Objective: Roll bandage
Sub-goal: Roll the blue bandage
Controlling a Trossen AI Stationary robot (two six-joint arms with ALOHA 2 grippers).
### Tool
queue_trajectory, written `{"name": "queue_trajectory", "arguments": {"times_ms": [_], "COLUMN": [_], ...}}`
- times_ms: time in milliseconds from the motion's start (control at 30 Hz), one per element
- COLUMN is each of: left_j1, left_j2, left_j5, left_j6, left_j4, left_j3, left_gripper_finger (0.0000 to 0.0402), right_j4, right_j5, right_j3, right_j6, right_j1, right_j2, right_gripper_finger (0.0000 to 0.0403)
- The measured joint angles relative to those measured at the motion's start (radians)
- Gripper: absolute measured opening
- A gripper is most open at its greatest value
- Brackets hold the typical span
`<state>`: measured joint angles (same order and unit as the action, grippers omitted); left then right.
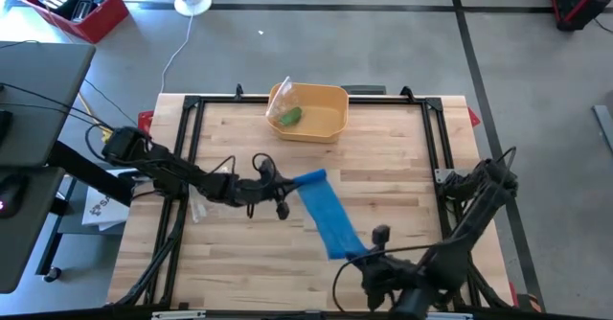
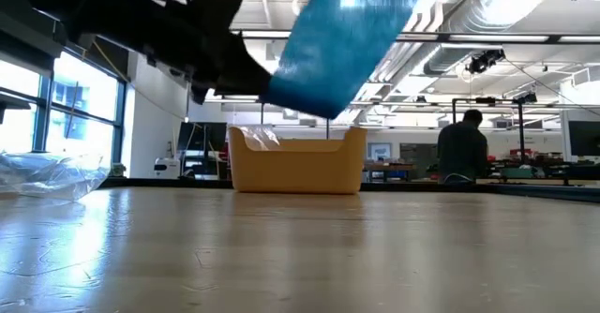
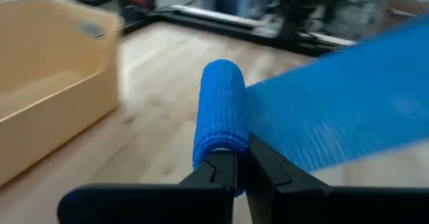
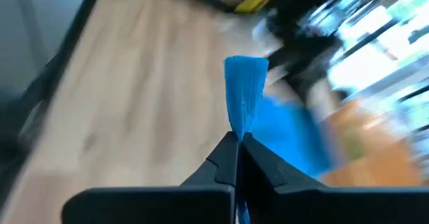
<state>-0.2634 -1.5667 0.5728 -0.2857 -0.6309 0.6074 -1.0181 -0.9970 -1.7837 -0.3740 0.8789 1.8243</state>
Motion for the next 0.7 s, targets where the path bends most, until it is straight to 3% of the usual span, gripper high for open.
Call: {"name": "queue_trajectory", "arguments": {"times_ms": [133, 300, 433, 567, 700], "left_j1": [-0.044, -0.083, -0.112, -0.167, -0.240], "left_j2": [-0.065, -0.162, -0.235, -0.267, -0.263], "left_j5": [-0.052, -0.140, -0.229, -0.286, -0.298], "left_j6": [0.003, 0.044, 0.069, 0.070, 0.063], "left_j4": [-0.021, -0.021, -0.016, -0.017, -0.020], "left_j3": [0.051, 0.126, 0.179, 0.217, 0.240], "left_gripper_finger": [0.0008, 0.0007, 0.0007, 0.0007, 0.0007], "right_j4": [-0.126, -0.259, -0.385, -0.540, -0.497], "right_j5": [-0.111, -0.097, -0.004, 0.018, 0.048], "right_j3": [-0.187, -0.289, -0.271, -0.216, -0.111], "right_j6": [0.069, 0.013, -0.095, -0.224, -0.215], "right_j1": [-0.021, -0.080, -0.163, -0.275, -0.391], "right_j2": [-0.005, -0.005, -0.005, -0.003, -0.011], "right_gripper_finger": [0.0000, 0.0000, 0.0000, 0.0000, 0.0000]}}
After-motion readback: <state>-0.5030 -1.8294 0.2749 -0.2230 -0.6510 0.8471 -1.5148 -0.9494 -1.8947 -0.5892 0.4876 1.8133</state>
